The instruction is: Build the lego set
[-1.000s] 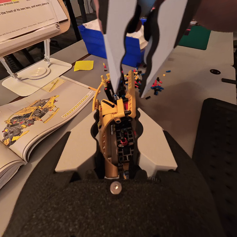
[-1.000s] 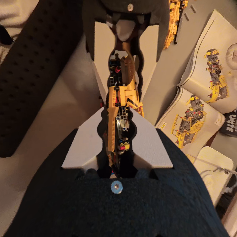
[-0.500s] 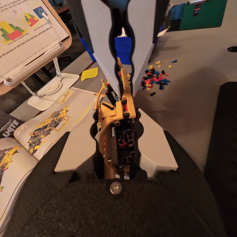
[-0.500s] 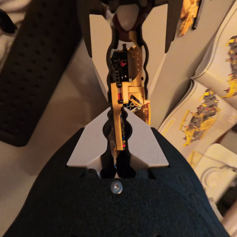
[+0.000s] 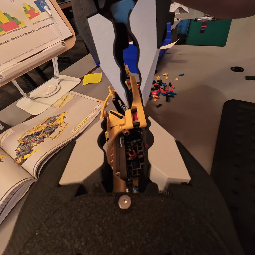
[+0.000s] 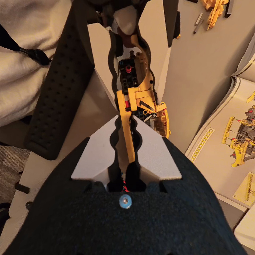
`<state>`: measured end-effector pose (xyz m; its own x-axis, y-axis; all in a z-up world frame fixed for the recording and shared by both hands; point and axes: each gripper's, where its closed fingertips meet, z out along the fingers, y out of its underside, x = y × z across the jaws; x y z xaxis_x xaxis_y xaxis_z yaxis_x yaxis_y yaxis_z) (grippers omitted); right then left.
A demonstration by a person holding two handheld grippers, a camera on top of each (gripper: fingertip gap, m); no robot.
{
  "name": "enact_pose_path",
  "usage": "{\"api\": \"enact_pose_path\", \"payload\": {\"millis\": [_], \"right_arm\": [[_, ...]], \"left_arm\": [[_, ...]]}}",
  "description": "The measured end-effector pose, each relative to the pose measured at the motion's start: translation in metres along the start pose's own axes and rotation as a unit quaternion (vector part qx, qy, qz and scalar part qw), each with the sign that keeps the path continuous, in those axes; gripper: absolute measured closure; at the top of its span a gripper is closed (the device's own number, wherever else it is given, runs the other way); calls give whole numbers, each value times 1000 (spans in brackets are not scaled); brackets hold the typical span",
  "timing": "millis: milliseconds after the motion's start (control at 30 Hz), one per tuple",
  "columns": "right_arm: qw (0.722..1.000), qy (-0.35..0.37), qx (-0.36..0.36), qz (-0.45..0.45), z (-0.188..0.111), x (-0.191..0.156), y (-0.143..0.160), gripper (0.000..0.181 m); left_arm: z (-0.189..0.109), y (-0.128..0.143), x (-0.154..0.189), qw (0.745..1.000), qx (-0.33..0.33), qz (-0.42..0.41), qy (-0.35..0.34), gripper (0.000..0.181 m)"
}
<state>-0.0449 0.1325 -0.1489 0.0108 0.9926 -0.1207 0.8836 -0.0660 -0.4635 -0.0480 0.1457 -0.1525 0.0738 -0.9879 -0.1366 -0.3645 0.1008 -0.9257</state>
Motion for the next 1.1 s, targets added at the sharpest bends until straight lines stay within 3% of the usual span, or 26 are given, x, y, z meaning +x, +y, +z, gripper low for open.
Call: {"api": "enact_pose_path", "payload": {"millis": [100,267,367,600,800,967,1100], "right_arm": [[1000,13,-4,-16,5,-2,1,157],[994,77,-24,-75,7,6,-1,159],[987,109,-40,-109,6,5,-1,169],[999,26,-33,-29,7,-1,-1,170],[1000,-20,-23,5,8,-4,-1,170],[999,-26,-26,7,7,-4,-1,170],[999,-29,-27,8,8,-4,-2,170]], "left_arm": [[1,-1,4,1000,1,1,8,125],[0,0,1,1000,3,-16,13,125],[-1,0,-1,1000,4,-18,15,125],[-5,-4,7,997,20,78,-20,129],[-8,-8,5,999,38,27,-2,134],[-11,-3,-6,999,34,-14,-3,111],[-4,7,1,998,3,-49,30,119]]}}
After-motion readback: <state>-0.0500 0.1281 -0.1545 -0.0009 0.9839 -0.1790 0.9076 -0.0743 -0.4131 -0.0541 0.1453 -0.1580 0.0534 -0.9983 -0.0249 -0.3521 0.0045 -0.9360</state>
